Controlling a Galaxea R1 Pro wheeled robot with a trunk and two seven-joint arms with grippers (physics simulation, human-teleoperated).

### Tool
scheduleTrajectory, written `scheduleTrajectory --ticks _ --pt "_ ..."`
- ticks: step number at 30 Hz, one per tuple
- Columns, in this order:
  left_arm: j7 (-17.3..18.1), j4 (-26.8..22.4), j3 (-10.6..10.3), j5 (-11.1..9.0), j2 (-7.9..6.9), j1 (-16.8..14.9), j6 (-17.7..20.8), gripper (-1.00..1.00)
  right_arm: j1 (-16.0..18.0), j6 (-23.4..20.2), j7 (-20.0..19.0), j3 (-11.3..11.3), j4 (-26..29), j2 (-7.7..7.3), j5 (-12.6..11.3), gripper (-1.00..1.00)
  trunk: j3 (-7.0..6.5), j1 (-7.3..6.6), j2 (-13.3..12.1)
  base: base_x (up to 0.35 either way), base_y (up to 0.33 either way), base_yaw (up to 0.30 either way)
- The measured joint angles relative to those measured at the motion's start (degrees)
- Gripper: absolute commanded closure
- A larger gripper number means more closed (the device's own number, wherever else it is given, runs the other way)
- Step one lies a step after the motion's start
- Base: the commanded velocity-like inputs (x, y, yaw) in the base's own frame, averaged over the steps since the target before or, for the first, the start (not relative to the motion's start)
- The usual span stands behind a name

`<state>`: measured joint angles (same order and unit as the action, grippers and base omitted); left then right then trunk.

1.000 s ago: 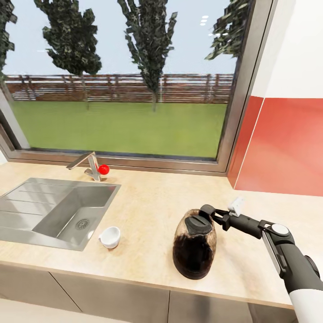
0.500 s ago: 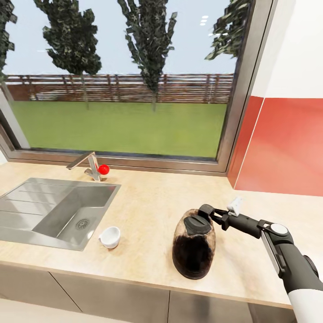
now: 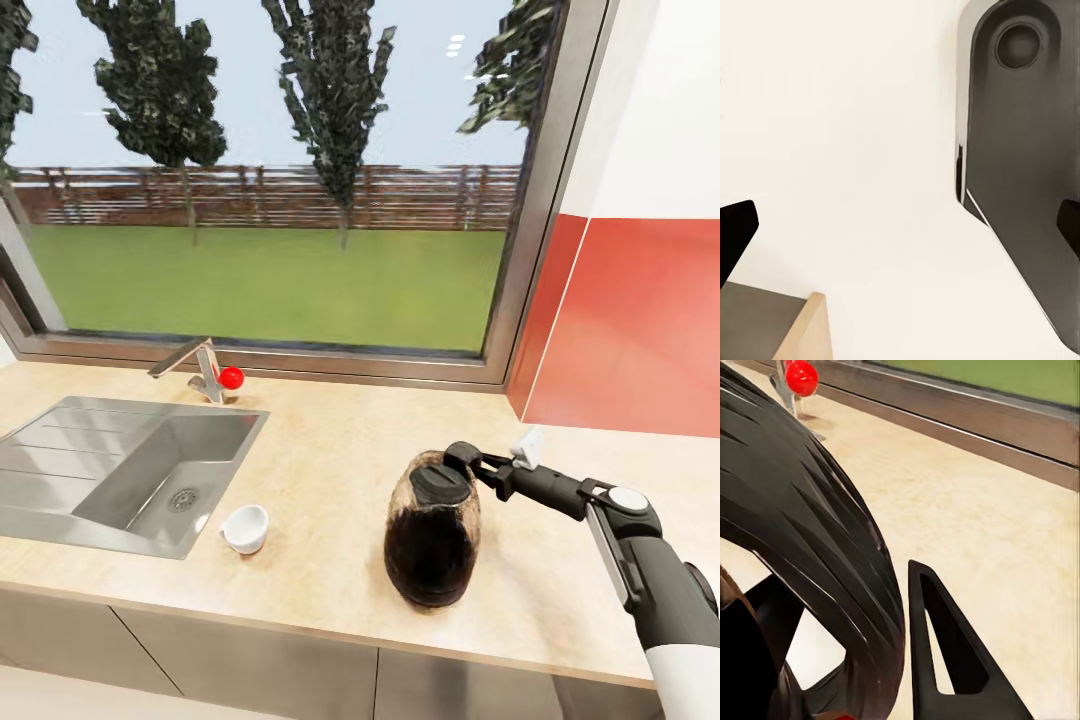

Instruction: Set up a coffee station on the kitchen countertop: keep the coffee maker on the countertop, move the bottle of coffee from the kitchen shelf to the counter next to the coffee maker, place a paper coffee filter on top of the coffee maker, put the saucer next to the coffee maker with the coffee cup on the saucer, and place the electric kettle next to the coffee maker.

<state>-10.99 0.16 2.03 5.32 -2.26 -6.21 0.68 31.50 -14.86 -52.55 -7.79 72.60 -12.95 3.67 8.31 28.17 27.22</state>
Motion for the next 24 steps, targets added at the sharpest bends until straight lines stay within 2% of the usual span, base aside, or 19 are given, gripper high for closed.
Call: scheduleTrajectory --ticks 8,11,19,21,22,24 --pt "0.08 0.00 0.01 0.13 -0.08 0.26 -0.23 -1.00 0.00 -2.75 8.84 -0.03 4.18 0.56 -0.81 1.00 0.00 0.00 0.00 0.000 0.000 0.000" --pt "0.10 -0.01 0.02 0.23 -0.11 0.58 -0.98 -1.00 0.02 -8.43 13.62 -0.08 8.15 1.30 -3.56 1.00 -0.01 0.00 0.01 0.000 0.000 0.000" --pt "0.12 -0.04 -0.21 0.43 -0.02 0.80 -2.72 -1.00 0.00 -12.52 21.25 -0.48 11.91 1.46 -4.06 1.00 0.00 0.00 0.00 0.000 0.000 0.000" --pt "0.14 -0.10 -0.36 0.50 0.10 0.81 -2.71 -1.00 0.01 -12.66 25.03 -1.50 12.14 1.96 -4.02 1.00 0.00 0.00 0.00 0.000 0.000 0.000" --pt "0.18 -0.12 -0.41 0.54 0.17 0.81 -2.70 -1.00 0.01 -12.71 27.83 -2.91 12.39 2.82 -3.95 1.00 -0.01 0.00 0.00 0.000 0.000 0.000" --pt "0.26 -0.15 -0.45 0.57 0.08 0.82 -2.71 -1.00 0.00 -13.72 32.79 -7.05 12.57 5.60 -3.87 1.00 0.00 0.00 0.00 0.000 0.000 0.000"
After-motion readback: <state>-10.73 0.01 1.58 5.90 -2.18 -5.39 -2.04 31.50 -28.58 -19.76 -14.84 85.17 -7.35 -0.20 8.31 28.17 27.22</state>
